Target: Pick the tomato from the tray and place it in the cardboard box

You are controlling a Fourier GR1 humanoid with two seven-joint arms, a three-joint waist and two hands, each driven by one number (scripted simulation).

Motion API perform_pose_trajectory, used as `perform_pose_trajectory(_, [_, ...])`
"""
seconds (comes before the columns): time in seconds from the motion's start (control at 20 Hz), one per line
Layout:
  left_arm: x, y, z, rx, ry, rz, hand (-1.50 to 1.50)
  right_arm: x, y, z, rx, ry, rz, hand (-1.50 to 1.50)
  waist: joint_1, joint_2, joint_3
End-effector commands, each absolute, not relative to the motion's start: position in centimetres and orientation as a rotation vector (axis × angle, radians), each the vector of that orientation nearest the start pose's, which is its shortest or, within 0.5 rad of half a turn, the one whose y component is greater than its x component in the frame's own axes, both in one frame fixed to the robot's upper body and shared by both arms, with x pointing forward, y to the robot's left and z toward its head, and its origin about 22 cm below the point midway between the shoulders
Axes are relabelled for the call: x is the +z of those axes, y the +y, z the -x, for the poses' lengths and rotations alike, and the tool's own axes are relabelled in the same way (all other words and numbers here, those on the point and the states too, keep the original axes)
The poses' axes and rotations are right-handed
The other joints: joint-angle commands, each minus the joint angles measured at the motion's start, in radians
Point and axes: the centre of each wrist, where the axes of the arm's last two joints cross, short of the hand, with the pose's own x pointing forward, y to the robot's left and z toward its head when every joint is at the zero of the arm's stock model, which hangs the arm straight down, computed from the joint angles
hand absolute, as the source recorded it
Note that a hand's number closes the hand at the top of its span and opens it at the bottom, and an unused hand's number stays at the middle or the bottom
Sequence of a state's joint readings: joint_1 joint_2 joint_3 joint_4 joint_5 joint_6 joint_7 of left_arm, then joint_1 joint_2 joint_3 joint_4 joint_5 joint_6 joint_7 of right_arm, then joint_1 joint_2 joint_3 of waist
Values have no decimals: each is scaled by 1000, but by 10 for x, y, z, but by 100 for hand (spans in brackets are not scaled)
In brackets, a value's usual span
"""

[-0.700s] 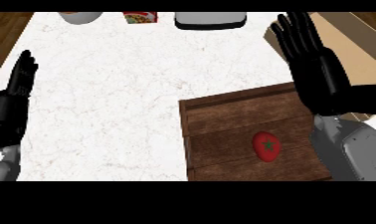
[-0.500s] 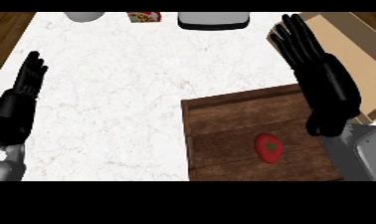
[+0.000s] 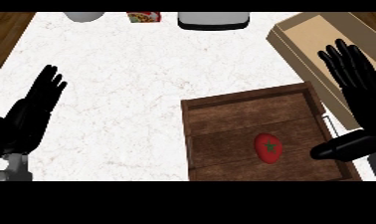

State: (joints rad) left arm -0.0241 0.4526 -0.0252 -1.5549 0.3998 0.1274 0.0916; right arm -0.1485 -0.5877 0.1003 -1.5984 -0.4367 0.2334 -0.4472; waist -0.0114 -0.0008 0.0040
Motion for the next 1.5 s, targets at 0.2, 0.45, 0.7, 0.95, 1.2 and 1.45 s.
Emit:
perform_pose_trajectory(0.2, [41,328,-239,63,-1434,-78,0,117,-358,-247,995,-2014,-179,-150,1,-5,-5])
perform_pose_trajectory(0.45, [43,319,-238,62,-1419,-61,0,164,-354,-245,1379,-1822,163,-150,0,-8,-7])
perform_pose_trajectory(0.7, [54,325,-241,41,-1449,-57,0,171,-316,-230,1598,-1606,305,-150,13,-5,-7])
perform_pose_trajectory(0.95, [47,320,-231,53,-1435,-49,0,182,-287,-226,1639,-1440,313,-150,22,-1,-5])
perform_pose_trajectory(1.2, [54,316,-246,55,-1432,-44,0,165,-259,-228,1655,-1313,277,-150,19,1,-5])
perform_pose_trajectory(1.45, [55,322,-237,49,-1443,-58,0,166,-263,-232,1661,-1242,310,-150,15,0,-4])
